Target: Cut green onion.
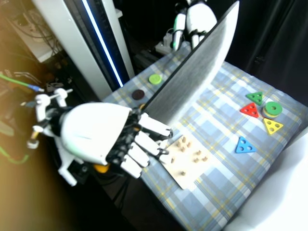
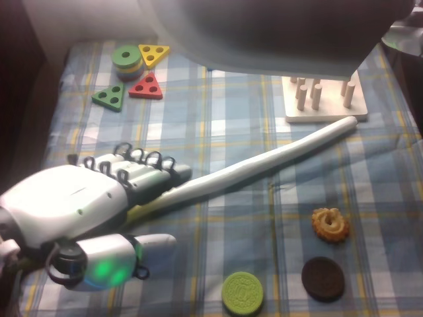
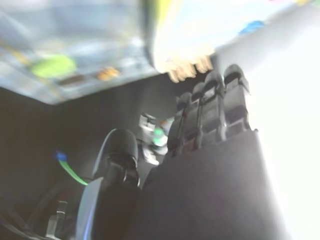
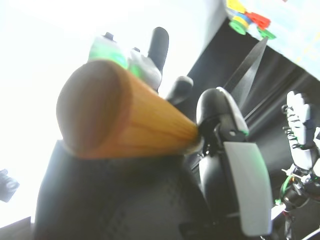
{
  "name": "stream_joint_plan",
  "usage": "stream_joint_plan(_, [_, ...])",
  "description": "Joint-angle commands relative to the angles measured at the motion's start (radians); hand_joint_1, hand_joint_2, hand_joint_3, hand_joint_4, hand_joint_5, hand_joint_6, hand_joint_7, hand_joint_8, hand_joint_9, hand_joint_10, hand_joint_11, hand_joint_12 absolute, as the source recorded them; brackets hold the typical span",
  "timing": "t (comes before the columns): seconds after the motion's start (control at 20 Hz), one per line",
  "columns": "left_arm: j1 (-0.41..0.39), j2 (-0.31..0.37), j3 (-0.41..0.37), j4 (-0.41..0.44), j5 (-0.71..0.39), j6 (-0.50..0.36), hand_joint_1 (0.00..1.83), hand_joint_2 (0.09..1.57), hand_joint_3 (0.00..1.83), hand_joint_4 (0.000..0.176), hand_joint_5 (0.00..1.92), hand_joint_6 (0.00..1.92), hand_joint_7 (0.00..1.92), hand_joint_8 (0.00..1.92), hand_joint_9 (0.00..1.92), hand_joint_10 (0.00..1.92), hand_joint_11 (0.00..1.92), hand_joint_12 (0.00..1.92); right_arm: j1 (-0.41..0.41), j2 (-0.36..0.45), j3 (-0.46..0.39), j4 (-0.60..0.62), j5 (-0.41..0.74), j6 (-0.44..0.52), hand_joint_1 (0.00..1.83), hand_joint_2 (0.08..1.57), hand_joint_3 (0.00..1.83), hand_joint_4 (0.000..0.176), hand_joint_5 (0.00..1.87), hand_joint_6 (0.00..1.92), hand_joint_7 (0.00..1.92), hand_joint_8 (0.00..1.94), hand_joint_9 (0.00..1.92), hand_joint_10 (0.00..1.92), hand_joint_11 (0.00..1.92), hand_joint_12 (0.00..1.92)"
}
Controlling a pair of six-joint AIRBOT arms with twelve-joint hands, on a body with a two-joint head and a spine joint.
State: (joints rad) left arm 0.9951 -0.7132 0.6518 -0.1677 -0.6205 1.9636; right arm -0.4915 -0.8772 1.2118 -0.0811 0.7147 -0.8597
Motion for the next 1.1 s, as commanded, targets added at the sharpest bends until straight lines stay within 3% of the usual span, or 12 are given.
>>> stream_joint_plan(0.0, [-0.020, -0.010, 0.007, 0.017, -0.067, 0.002, 0.00, 1.37, 0.00, 0.000, 0.02, 0.00, 0.03, 0.00, 0.02, 0.00, 0.00, 0.00, 0.011, 0.009, 0.004, 0.033, 0.130, 0.010, 0.33, 1.54, 0.00, 0.116, 0.59, 1.92, 0.99, 1.94, 1.26, 1.92, 1.37, 1.92])
stream_joint_plan(0.05, [-0.028, -0.021, 0.015, 0.022, -0.039, 0.002, 0.00, 1.37, 0.00, 0.000, 0.00, 0.00, 0.00, 0.00, 0.00, 0.00, 0.00, 0.00, 0.011, 0.006, 0.003, 0.031, 0.127, 0.010, 0.32, 1.53, 0.00, 0.106, 0.58, 1.92, 0.93, 1.94, 1.20, 1.92, 1.31, 1.92])
stream_joint_plan(0.1, [-0.033, -0.029, 0.020, 0.029, -0.018, 0.002, 0.00, 1.37, 0.00, 0.000, 0.00, 0.00, 0.00, 0.00, 0.00, 0.00, 0.00, 0.00, 0.010, 0.002, 0.003, 0.030, 0.126, 0.010, 0.29, 1.53, 0.00, 0.070, 0.54, 1.90, 0.91, 1.94, 1.19, 1.92, 1.29, 1.92])
stream_joint_plan(0.15, [-0.037, -0.036, 0.026, 0.031, 0.000, 0.002, 0.00, 1.38, 0.00, 0.000, 0.00, 0.00, 0.00, 0.00, 0.00, 0.00, 0.00, 0.00, 0.009, -0.002, 0.003, 0.030, 0.126, 0.011, 0.28, 1.53, 0.00, 0.067, 0.54, 1.88, 0.91, 1.94, 1.17, 1.92, 1.28, 1.92])
stream_joint_plan(0.2, [-0.043, -0.047, 0.036, 0.031, 0.023, 0.002, 0.00, 1.38, 0.00, 0.000, 0.00, 0.00, 0.00, 0.00, 0.00, 0.00, 0.00, 0.00, 0.008, -0.008, 0.003, 0.029, 0.126, 0.011, 0.25, 1.54, 0.00, 0.105, 0.50, 1.92, 0.87, 1.94, 1.10, 1.92, 1.22, 1.92])
stream_joint_plan(0.3, [-0.049, -0.055, 0.042, 0.031, 0.043, 0.002, 0.00, 1.39, 0.00, 0.000, 0.00, 0.00, 0.00, 0.00, 0.01, 0.00, 0.00, 0.00, 0.007, -0.012, 0.003, 0.026, 0.123, 0.011, 0.24, 1.54, 0.00, 0.116, 0.51, 1.92, 0.85, 1.94, 1.05, 1.92, 1.16, 1.92])
stream_joint_plan(0.35, [-0.055, -0.060, 0.046, 0.036, 0.062, 0.002, 0.00, 1.39, 0.00, 0.000, 0.01, 0.00, 0.00, 0.00, 0.00, 0.00, 0.01, 0.00, 0.007, -0.014, 0.003, 0.022, 0.116, 0.011, 0.21, 1.53, 0.00, 0.148, 0.53, 1.92, 0.82, 1.94, 0.99, 1.92, 1.09, 1.92])
stream_joint_plan(0.5, [-0.067, -0.069, 0.053, 0.051, 0.096, 0.002, 0.00, 1.38, 0.00, 0.000, 0.02, 0.01, 0.01, 0.01, 0.01, 0.00, 0.02, 0.01, 0.007, -0.019, 0.010, 0.016, 0.094, 0.011, 0.28, 1.54, 0.00, 0.142, 0.60, 1.92, 0.83, 1.94, 0.99, 1.92, 1.09, 1.92])
stream_joint_plan(0.6, [-0.068, -0.069, 0.053, 0.051, 0.100, 0.002, 0.00, 1.38, 0.00, 0.000, 0.00, 0.00, 0.00, 0.00, 0.00, 0.00, 0.01, 0.00, 0.007, -0.019, 0.010, 0.016, 0.082, 0.011, 0.30, 1.53, 0.00, 0.116, 0.55, 1.92, 0.78, 1.94, 0.95, 1.92, 1.05, 1.92])
stream_joint_plan(0.75, [-0.069, -0.069, 0.053, 0.055, 0.118, 0.002, 0.00, 1.38, 0.00, 0.000, 0.00, 0.00, 0.00, 0.00, 0.00, 0.00, 0.00, 0.00, 0.007, -0.018, 0.010, 0.008, 0.068, 0.012, 0.26, 1.53, 0.00, 0.107, 0.50, 1.92, 0.73, 1.94, 0.89, 1.92, 1.01, 1.92])
stream_joint_plan(0.9, [-0.070, -0.070, 0.057, 0.057, 0.132, 0.002, 0.00, 1.37, 0.00, 0.000, 0.00, 0.00, 0.00, 0.00, 0.00, 0.00, 0.00, 0.00, 0.007, -0.022, 0.010, 0.000, 0.068, 0.020, 0.30, 1.53, 0.00, 0.084, 0.48, 1.92, 0.70, 1.94, 0.88, 1.92, 1.02, 1.92])
stream_joint_plan(1.05, [-0.072, -0.078, 0.064, 0.056, 0.150, 0.002, 0.00, 1.37, 0.00, 0.000, 0.01, 0.00, 0.01, 0.00, 0.00, 0.00, 0.00, 0.00, 0.007, -0.023, 0.009, -0.007, 0.069, 0.026, 0.28, 1.53, 0.00, 0.091, 0.51, 1.92, 0.71, 1.94, 0.88, 1.92, 1.03, 1.92])
